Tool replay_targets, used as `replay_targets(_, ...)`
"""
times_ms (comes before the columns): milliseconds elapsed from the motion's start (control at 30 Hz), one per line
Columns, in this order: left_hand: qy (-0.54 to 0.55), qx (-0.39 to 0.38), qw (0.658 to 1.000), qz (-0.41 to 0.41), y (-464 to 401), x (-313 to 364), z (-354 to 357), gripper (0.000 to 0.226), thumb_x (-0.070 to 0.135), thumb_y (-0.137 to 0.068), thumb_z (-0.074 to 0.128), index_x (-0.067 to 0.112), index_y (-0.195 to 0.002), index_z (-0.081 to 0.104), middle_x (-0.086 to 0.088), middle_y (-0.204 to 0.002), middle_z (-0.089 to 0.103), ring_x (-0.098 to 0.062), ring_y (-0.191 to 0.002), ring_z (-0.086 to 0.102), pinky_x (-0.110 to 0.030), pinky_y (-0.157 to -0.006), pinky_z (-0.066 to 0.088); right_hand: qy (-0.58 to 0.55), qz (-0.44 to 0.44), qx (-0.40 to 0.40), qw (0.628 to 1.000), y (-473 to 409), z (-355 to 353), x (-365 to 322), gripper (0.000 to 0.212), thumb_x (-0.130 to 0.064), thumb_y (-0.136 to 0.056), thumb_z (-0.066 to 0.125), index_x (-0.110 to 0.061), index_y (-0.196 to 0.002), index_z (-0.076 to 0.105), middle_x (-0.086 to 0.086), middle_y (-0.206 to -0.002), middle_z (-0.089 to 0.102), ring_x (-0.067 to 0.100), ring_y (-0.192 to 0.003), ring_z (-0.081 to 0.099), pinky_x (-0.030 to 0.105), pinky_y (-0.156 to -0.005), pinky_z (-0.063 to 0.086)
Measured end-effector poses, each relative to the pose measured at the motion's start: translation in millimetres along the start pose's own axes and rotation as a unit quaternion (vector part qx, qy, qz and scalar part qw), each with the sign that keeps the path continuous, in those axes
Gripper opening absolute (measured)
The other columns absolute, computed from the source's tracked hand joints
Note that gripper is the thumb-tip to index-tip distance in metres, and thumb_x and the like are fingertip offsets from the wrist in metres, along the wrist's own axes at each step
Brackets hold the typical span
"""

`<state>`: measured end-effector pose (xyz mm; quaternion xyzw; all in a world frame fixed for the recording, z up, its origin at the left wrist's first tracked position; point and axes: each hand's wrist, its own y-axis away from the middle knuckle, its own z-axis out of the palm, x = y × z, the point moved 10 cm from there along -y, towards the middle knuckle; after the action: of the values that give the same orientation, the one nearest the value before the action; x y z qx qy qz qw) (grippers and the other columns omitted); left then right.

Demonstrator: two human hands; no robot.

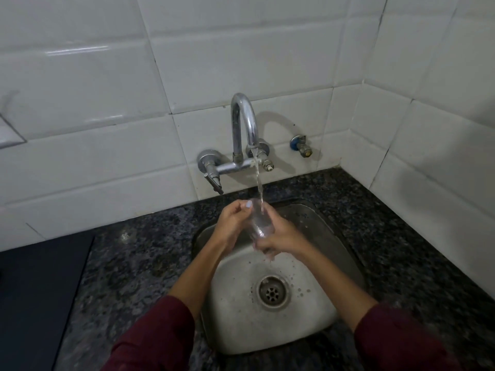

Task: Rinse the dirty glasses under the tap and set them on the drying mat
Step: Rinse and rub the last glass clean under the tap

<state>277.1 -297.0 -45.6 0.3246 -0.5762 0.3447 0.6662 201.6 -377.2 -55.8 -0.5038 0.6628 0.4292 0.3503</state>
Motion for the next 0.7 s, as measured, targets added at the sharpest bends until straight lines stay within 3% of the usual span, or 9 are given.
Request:
replay_targets(67, -0.043, 0.008, 0.999, -0.01, 0.5, -5.4, -0.9, 0.012, 0.016, -0.092, 0.058, 0.012, -0.081, 0.055, -0.009, -0.083, 0.06, -0.026, -0.081, 0.059, -0.037, -0.074, 0.05, 0.252, -0.033, 0.091, 0.963, -2.6, -10.6, -8.4, 0.107, -0.028, -0.069, 0.075, -0.052, -0.142, 0.0, 0.009, -0.128, 0.056, 0.031, -0.106, 0.061, 0.044, -0.091, 0.048)
replay_targets(100, -0.045, 0.011, 0.999, -0.007, 1.2, -6.0, -1.6, 0.015, 0.017, -0.09, 0.061, 0.013, -0.079, 0.053, -0.009, -0.082, 0.06, -0.025, -0.078, 0.059, -0.035, -0.072, 0.051, 0.254, -0.043, 0.098, 0.961, -3.5, -8.2, -8.4, 0.109, -0.032, -0.068, 0.075, -0.052, -0.142, -0.002, 0.008, -0.127, 0.057, 0.031, -0.108, 0.06, 0.042, -0.09, 0.049)
replay_targets(200, -0.135, 0.031, 0.989, 0.041, -0.2, 5.5, -3.4, 0.018, 0.02, -0.08, 0.074, 0.022, -0.087, 0.057, -0.009, -0.099, 0.06, -0.02, -0.089, 0.061, -0.035, -0.078, 0.053, -0.036, -0.024, 0.048, 0.998, -7.0, 5.5, 13.3, 0.101, -0.018, -0.069, 0.076, -0.046, -0.142, 0.012, -0.003, -0.124, 0.055, 0.022, -0.103, 0.063, 0.035, -0.073, 0.057)
replay_targets(267, -0.225, 0.055, 0.972, 0.039, 1.7, 10.4, -2.1, 0.054, 0.019, -0.068, 0.084, 0.027, -0.111, 0.053, -0.006, -0.122, 0.048, -0.018, -0.106, 0.056, -0.034, -0.089, 0.052, -0.194, 0.033, 0.029, 0.98, -10.3, 18.3, 36.4, 0.092, -0.012, -0.061, 0.077, -0.031, -0.138, 0.028, 0.003, -0.123, 0.056, 0.022, -0.106, 0.061, 0.038, -0.078, 0.057)
replay_targets(333, -0.277, 0.04, 0.959, 0.033, 7.6, 12.2, 10.2, 0.09, 0.013, -0.059, 0.089, 0.023, -0.135, 0.041, -0.004, -0.13, 0.039, -0.016, -0.112, 0.05, -0.03, -0.092, 0.049, -0.237, 0.057, 0.034, 0.969, -12.9, 30.8, 48.3, 0.089, -0.016, -0.053, 0.078, -0.019, -0.133, 0.039, 0.007, -0.12, 0.061, 0.023, -0.108, 0.06, 0.037, -0.082, 0.054)
replay_targets(433, -0.353, 0.006, 0.934, 0.051, 14.3, 7.4, 21.8, 0.118, 0.017, -0.052, 0.092, 0.019, -0.148, 0.024, -0.006, -0.135, 0.039, -0.017, -0.12, 0.046, -0.029, -0.1, 0.044, -0.293, 0.064, 0.076, 0.951, -14.6, 39.5, 55.5, 0.051, 0.005, -0.082, 0.059, -0.003, -0.131, 0.046, 0.02, -0.125, 0.057, 0.032, -0.116, 0.055, 0.03, -0.084, 0.048)
replay_targets(533, -0.365, -0.016, 0.929, 0.065, 19.1, 4.8, 21.0, 0.123, 0.016, -0.054, 0.092, 0.017, -0.151, 0.016, -0.005, -0.134, 0.041, -0.011, -0.113, 0.046, -0.012, -0.088, 0.04, -0.387, 0.052, 0.091, 0.916, -17.8, 44.5, 56.0, 0.029, 0.0, -0.093, 0.045, -0.006, -0.121, 0.052, 0.018, -0.117, 0.059, 0.03, -0.106, 0.059, 0.039, -0.086, 0.05)
replay_targets(600, -0.364, -0.011, 0.927, 0.089, 22.0, 8.3, 17.1, 0.124, 0.017, -0.054, 0.092, 0.016, -0.151, 0.014, -0.004, -0.132, 0.041, -0.011, -0.114, 0.046, -0.014, -0.09, 0.039, -0.39, 0.067, 0.098, 0.913, -18.8, 43.1, 52.3, 0.019, -0.008, -0.096, 0.041, -0.013, -0.104, 0.058, 0.012, -0.104, 0.06, 0.024, -0.097, 0.06, 0.034, -0.081, 0.05)
replay_targets(700, -0.325, 0.006, 0.939, 0.115, 25.1, 9.9, 6.1, 0.125, 0.022, -0.052, 0.093, 0.017, -0.15, 0.015, -0.003, -0.13, 0.044, -0.011, -0.117, 0.048, -0.016, -0.093, 0.04, -0.231, -0.004, 0.124, 0.965, -18.0, 22.0, 34.3, 0.027, -0.015, -0.082, 0.063, -0.024, -0.107, 0.059, 0.001, -0.11, 0.064, 0.02, -0.105, 0.062, 0.03, -0.082, 0.054)
